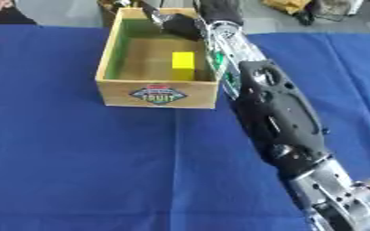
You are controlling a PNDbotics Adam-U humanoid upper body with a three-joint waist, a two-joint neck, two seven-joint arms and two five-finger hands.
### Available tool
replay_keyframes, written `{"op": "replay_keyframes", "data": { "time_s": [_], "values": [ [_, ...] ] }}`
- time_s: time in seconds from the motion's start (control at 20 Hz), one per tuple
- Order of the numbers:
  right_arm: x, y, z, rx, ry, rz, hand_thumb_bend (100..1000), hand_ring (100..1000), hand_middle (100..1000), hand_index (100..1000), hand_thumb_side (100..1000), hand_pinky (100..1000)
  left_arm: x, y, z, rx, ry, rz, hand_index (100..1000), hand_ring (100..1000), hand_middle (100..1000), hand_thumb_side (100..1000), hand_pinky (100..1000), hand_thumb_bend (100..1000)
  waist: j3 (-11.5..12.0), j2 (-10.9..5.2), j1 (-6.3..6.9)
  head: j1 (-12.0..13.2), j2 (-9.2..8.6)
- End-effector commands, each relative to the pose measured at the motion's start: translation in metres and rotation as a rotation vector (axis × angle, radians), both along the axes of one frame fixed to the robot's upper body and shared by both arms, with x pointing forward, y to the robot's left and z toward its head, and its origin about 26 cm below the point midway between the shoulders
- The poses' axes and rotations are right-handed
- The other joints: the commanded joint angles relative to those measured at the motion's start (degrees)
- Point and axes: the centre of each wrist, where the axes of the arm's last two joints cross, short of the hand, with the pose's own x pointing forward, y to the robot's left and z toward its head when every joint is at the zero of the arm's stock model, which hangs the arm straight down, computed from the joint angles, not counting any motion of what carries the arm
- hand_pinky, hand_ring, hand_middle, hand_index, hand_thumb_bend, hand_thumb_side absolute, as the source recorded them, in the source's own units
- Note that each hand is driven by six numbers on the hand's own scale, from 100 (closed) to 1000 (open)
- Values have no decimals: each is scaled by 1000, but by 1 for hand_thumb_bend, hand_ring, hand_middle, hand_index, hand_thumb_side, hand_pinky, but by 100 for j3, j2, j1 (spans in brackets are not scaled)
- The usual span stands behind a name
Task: Pick up objects on the table and place them in the box.
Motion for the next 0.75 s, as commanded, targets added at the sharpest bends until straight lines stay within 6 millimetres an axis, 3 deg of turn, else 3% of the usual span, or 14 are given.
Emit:
{"op": "replay_keyframes", "data": {
  "time_s": [0.05,0.3,0.35,0.4,0.6,0.75],
  "values": [
    [-17,-11,40,44,-145,46,526,795,622,819,1000,685,-3,1,5,7,-20,2,741,522,556,1000,442,315,-32,-220,38,89,70],
    [-36,-19,52,80,-230,121,513,772,597,806,1000,669,-4,3,4,4,-18,11,741,522,556,1000,442,315,-95,-256,38,172,111],
    [-40,-18,54,85,-236,132,487,758,574,779,1000,656,-4,3,4,4,-17,12,741,522,556,1000,443,355,-104,-262,38,184,118],
    [-44,-21,55,84,-252,145,449,753,576,752,1000,648,-4,3,3,4,-14,14,742,523,557,1000,444,315,-148,-295,56,222,155],
    [-55,-39,51,93,-324,199,446,756,585,757,1000,654,-4,5,2,2,-11,23,743,524,558,1000,446,316,-270,-369,113,328,246],
    [-61,-55,43,109,-365,232,382,760,594,761,1000,659,-4,6,1,0,-10,28,745,525,559,1000,446,317,-348,-403,148,374,299]
  ]
}}
